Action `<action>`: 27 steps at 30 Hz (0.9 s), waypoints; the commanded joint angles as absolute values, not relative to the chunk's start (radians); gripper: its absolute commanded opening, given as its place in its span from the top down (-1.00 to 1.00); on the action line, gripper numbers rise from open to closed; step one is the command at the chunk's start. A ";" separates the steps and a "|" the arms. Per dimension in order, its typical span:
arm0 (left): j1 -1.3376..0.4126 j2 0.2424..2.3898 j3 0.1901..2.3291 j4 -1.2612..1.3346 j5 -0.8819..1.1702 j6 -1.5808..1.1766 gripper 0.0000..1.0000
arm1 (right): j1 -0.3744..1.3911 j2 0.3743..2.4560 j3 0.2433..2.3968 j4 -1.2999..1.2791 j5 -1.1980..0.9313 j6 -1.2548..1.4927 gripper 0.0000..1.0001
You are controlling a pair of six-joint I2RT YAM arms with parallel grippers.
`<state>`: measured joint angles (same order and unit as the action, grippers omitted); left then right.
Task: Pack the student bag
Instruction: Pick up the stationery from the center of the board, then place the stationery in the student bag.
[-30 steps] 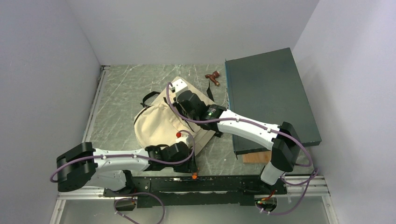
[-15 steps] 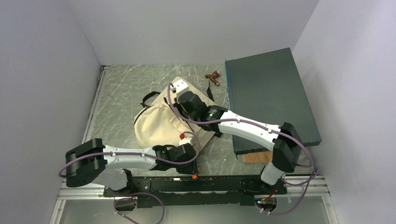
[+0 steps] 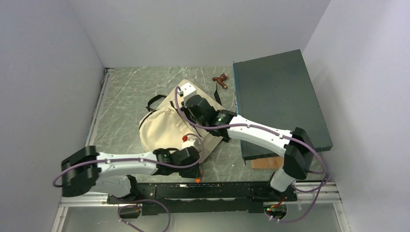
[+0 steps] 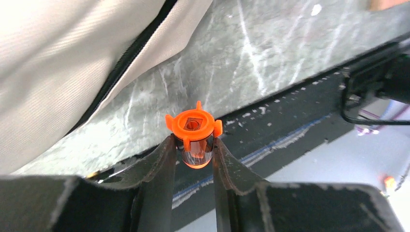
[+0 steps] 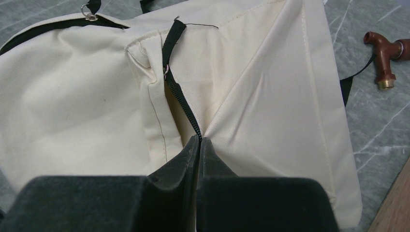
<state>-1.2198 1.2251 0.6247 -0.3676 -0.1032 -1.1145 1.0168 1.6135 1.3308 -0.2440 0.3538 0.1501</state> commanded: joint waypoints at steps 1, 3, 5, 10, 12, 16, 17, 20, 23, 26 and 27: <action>-1.166 1.032 0.691 -0.542 -0.147 -1.039 0.65 | 1.022 1.542 1.328 -0.208 0.335 0.160 1.00; -1.087 0.962 0.701 -0.587 -0.091 -0.996 0.72 | 1.021 1.536 1.317 -0.199 0.326 0.167 1.00; -0.949 0.919 0.711 -0.607 0.021 -0.928 0.74 | 1.020 1.531 1.302 -0.182 0.310 0.175 1.00; -0.569 0.903 0.741 -0.519 0.290 -0.864 0.80 | 1.019 1.530 1.290 -0.180 0.296 0.191 1.00; -0.480 0.959 0.778 -0.464 0.359 -0.882 0.79 | 1.019 1.536 1.297 -0.183 0.288 0.191 1.00; -0.390 1.111 0.850 -0.357 0.371 -0.959 0.89 | 1.019 1.545 1.313 -0.190 0.278 0.198 1.00; -0.384 1.137 0.851 -0.303 0.378 -0.987 0.92 | 1.018 1.547 1.316 -0.190 0.277 0.199 1.00; -0.391 1.195 0.872 -0.204 0.325 -1.040 0.88 | 1.019 1.546 1.329 -0.205 0.276 0.202 1.00; -0.394 1.264 0.907 -0.179 0.267 -1.051 0.85 | 1.020 1.536 1.328 -0.202 0.267 0.209 1.00; -0.397 1.322 0.924 -0.100 0.283 -1.079 0.78 | 1.020 1.536 1.341 -0.214 0.262 0.214 1.00; -0.402 1.332 0.931 -0.088 0.275 -1.084 0.75 | 1.020 1.535 1.340 -0.212 0.264 0.213 1.00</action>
